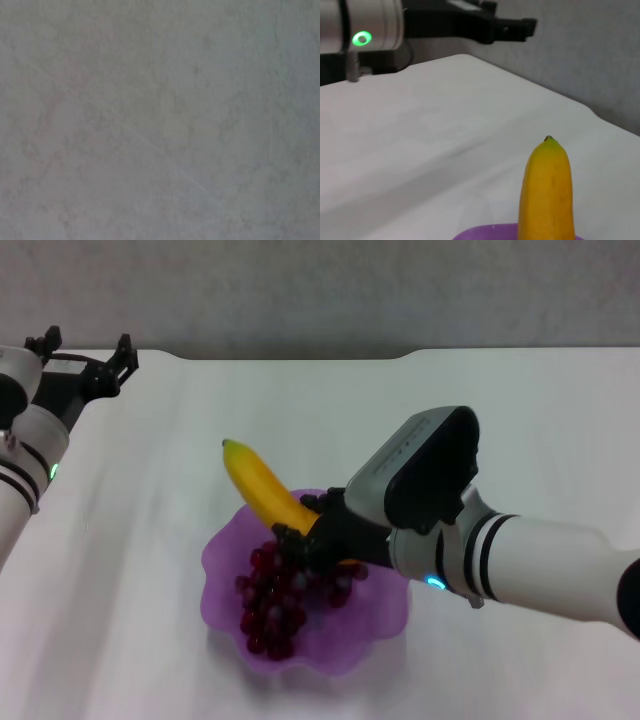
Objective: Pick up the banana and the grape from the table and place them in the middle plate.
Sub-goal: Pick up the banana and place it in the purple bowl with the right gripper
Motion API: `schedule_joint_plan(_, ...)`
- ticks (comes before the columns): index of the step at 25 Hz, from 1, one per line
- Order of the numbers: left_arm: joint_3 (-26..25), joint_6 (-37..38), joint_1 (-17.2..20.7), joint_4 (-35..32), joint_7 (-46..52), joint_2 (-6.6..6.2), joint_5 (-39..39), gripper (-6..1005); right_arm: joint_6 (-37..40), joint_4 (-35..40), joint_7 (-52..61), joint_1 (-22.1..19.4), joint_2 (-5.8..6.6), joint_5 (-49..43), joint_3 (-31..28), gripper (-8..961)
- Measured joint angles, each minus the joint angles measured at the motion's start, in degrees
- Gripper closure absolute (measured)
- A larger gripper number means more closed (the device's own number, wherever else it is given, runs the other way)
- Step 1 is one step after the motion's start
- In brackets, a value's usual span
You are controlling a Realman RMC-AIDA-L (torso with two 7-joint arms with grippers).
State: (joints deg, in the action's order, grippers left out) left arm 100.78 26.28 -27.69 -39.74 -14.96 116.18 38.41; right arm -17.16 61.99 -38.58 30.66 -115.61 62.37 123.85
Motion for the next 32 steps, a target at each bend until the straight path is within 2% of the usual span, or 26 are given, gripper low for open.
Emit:
schedule_joint_plan(12, 0.3, 0.0, -0.7, 0.0, 0.0, 0.0, 0.0, 104, 0.7, -3.0, -0.2, 1.5, 0.15, -0.1, 4.4, 436)
schedule_joint_plan(32, 0.4, 0.0, -0.6, 0.2, 0.0, 0.0, -0.1, 104, 1.8, -4.5, 0.2, 1.9, 0.12, -0.1, 3.9, 402)
